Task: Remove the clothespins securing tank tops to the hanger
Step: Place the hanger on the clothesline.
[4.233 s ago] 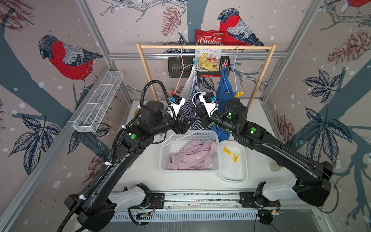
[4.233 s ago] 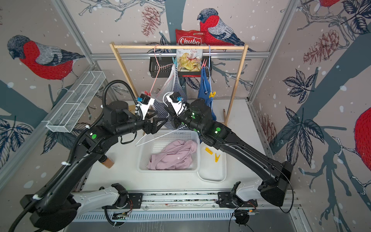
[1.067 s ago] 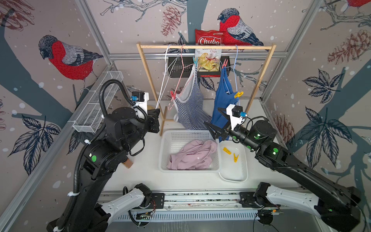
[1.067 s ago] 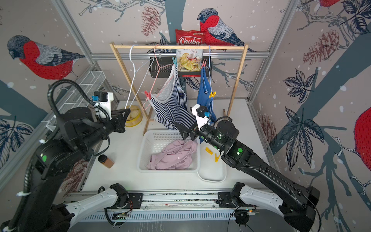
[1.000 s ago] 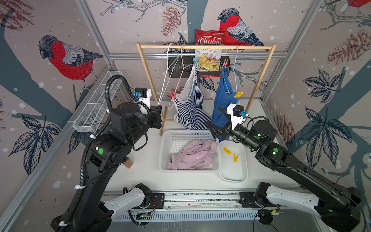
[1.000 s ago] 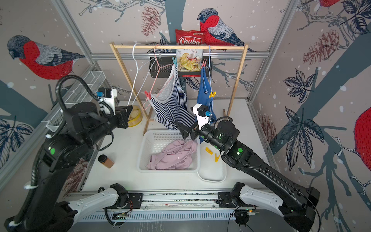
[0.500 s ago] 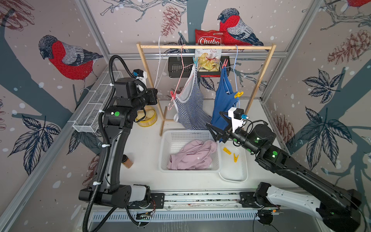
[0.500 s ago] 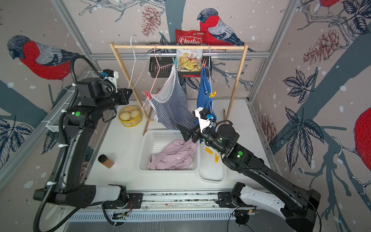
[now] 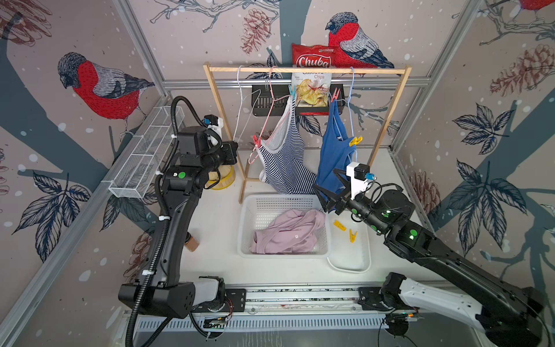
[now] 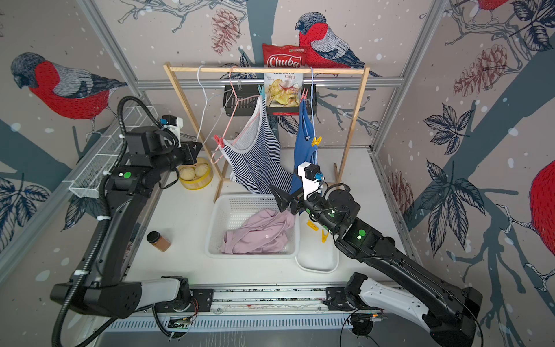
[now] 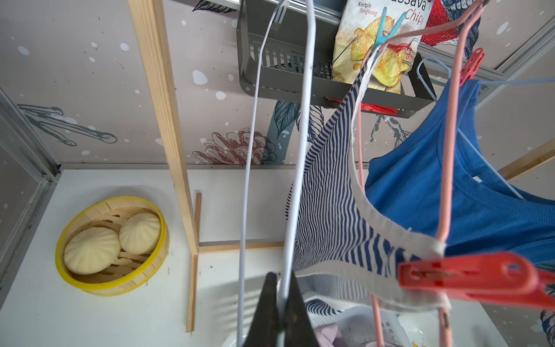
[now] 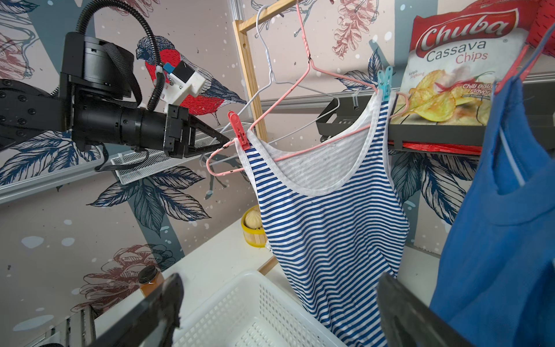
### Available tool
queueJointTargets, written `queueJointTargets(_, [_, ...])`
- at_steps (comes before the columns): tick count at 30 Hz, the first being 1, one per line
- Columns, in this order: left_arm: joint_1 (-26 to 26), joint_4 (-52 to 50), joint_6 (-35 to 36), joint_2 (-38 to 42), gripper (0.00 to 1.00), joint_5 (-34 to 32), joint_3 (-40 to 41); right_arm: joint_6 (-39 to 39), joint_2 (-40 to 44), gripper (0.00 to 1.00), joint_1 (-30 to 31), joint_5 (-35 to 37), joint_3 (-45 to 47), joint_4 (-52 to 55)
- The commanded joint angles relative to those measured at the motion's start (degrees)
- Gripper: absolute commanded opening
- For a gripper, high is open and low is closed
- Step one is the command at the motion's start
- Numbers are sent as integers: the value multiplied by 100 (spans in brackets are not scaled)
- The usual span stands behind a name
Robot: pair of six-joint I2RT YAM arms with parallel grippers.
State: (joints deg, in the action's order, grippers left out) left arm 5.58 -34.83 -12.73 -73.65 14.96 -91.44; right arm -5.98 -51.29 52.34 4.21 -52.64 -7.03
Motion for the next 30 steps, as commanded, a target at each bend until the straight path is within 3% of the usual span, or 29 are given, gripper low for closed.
queueJointTargets(1, [-22, 258, -86, 156, 52, -240, 4, -85, -77, 100, -4, 56, -98, -102])
queueJointTargets(6, [-22, 165, -18, 495, 89, -493, -7, -138, -214, 100, -4, -79, -165, -166])
queueJointTargets(8, [-22, 129, 79, 635, 93, -633, -5, -188, -274, 100, -4, -72, -200, -167])
queueJointTargets(13, [-22, 181, 389, 1070, 93, -726, 103, -276, -349, 100, -4, -75, -187, -242])
queueJointTargets(21, [-20, 1354, 735, 1953, 93, 1525, 722, -393, -470, 100, -4, 0, -158, -256])
queueJointTargets(30, [-4, 1594, 824, 1762, 88, 2887, 812, -474, -315, 100, -7, 31, 36, -303])
